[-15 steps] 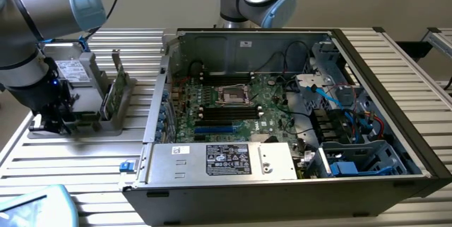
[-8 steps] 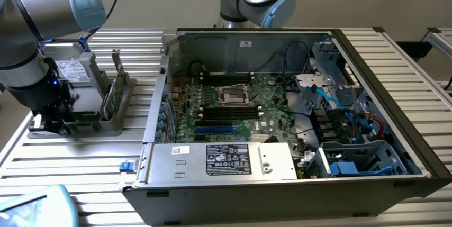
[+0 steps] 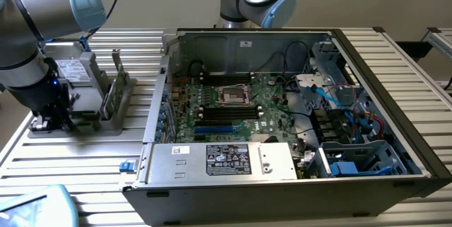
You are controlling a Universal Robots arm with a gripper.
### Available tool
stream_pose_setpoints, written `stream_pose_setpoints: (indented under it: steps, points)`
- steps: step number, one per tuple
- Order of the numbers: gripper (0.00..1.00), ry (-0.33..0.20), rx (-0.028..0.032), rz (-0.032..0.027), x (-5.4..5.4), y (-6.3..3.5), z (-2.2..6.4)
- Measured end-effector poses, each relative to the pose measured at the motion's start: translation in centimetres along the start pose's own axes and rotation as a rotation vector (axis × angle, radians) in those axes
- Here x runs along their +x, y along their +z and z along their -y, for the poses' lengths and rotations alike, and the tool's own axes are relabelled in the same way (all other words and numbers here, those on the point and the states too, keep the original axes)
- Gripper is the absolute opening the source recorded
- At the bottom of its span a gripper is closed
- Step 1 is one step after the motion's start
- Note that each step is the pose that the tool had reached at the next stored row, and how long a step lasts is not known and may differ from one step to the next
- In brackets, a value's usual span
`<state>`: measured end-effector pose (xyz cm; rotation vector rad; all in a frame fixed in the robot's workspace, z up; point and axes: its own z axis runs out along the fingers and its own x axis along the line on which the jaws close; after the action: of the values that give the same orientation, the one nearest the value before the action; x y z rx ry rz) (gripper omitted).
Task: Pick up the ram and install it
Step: 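Pick up the ram and move it above insertion slot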
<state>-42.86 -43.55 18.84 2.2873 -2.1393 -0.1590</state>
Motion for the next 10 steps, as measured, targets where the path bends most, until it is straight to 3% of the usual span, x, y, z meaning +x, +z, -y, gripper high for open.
stream_pose_setpoints:
  steps: [10]
  points:
    - [0.14,0.000,0.0000,0.0000,0.00,0.00,0.00]
